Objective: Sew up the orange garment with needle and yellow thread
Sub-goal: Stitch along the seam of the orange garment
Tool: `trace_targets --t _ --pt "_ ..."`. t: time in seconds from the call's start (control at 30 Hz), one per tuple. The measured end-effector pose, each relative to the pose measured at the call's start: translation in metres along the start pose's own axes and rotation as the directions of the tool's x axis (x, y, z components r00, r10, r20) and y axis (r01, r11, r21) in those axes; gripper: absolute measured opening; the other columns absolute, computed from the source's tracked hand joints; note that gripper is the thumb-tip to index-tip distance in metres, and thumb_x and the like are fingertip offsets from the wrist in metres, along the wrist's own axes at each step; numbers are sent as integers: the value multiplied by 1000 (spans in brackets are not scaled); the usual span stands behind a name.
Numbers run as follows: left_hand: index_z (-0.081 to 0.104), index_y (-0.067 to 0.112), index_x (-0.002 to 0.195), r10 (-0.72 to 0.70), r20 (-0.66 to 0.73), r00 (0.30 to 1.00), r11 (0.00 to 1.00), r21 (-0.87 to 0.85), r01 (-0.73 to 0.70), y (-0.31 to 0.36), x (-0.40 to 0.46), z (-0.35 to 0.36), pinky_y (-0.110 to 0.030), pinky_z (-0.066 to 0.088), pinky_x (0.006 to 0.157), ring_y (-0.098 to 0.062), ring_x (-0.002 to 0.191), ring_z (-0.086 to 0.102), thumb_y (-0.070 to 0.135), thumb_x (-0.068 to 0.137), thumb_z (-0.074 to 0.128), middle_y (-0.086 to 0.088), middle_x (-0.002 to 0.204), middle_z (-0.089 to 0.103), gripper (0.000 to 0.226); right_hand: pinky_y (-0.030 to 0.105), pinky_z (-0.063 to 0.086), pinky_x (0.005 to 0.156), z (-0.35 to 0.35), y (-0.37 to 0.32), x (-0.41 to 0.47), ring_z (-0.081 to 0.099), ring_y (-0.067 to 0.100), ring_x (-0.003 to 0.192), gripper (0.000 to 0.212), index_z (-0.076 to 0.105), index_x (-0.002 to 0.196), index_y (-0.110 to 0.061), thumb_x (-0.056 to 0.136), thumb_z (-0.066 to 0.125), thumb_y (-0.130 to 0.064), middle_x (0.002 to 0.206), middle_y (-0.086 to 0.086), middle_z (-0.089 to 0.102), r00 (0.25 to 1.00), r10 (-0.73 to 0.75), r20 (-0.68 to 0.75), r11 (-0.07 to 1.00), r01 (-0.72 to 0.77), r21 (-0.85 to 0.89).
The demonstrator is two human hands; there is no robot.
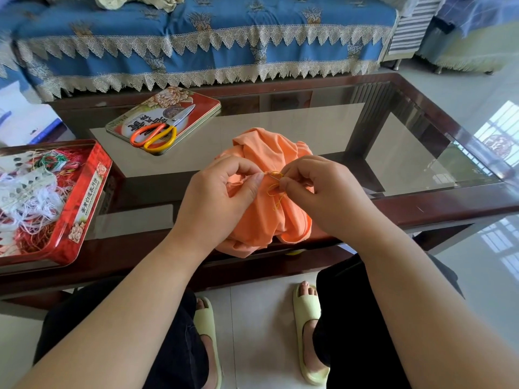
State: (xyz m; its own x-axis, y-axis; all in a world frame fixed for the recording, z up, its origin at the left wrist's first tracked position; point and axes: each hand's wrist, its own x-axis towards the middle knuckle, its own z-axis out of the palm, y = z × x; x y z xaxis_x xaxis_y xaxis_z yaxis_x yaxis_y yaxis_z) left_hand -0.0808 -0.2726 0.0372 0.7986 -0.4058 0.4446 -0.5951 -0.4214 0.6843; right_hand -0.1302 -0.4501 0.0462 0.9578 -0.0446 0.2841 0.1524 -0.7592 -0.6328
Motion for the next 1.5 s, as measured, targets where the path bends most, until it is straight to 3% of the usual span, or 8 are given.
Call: trace_targets --t 0.17,0.27,0.47,0.57,0.8,1.0,1.23,1.5 --pt "69 18 98 99 -2 995 992 76 -99 -2 -1 5 -3 41 72 6 86 57 34 93 63 18 91 61 18 33 51 76 10 -5 -2 59 13 82 15 70 91 -11 93 60 -23 94 -2 64 999 30 -44 999 -29 15" --pt "70 16 98 139 6 990 987 86 -139 -1 -3 8 -9 39 72 -3 84 58 40 93 57 9 94 66 28 24 48 76 16 -8 -2 57 11 83 17 68 92 -12 95 55 -22 95 -2 65 993 69 -91 997 -66 29" --pt "70 13 101 156 -77 985 979 145 -144 0 -3 10 -6 39 71 0 79 54 31 92 61 12 94 59 22 7 36 62 25 -15 -2 53 1 73 21 62 80 -24 98 51 -27 98 -6 67 973 202 -107 966 -180 185" --pt "71 12 102 161 -98 982 979 141 -147 -2 -3 10 -8 44 71 -1 82 56 30 93 61 13 92 58 23 5 39 70 26 -17 -3 56 -1 84 18 65 84 -21 96 55 -29 103 -8 65 975 193 -110 950 -158 268" --pt "71 12 94 138 -154 978 984 133 -117 -4 0 4 -5 42 71 -3 82 57 21 92 65 13 86 59 11 -1 37 75 18 -12 -3 47 -17 96 17 69 84 -17 90 64 -32 116 -17 51 982 147 117 944 -175 279" --pt "71 13 99 180 -86 980 978 125 -169 -2 -1 6 -4 43 77 0 89 56 28 92 62 13 94 59 19 -2 36 75 21 -12 0 52 -11 92 16 65 87 -13 94 58 -25 118 -8 58 984 178 26 933 -177 314" --pt "70 14 96 119 -127 985 992 62 -111 -4 0 7 -4 42 76 9 87 56 23 92 64 17 89 57 12 -4 36 73 17 -11 -1 51 -20 91 15 68 82 -16 89 65 -28 115 -14 57 979 161 122 910 -195 367" --pt "69 18 101 118 -65 991 993 9 -117 -2 -1 5 -3 41 76 11 89 55 26 92 62 26 93 54 14 12 48 78 12 -7 2 60 2 87 9 68 83 -15 87 68 -23 101 -11 66 990 134 43 913 -140 384"
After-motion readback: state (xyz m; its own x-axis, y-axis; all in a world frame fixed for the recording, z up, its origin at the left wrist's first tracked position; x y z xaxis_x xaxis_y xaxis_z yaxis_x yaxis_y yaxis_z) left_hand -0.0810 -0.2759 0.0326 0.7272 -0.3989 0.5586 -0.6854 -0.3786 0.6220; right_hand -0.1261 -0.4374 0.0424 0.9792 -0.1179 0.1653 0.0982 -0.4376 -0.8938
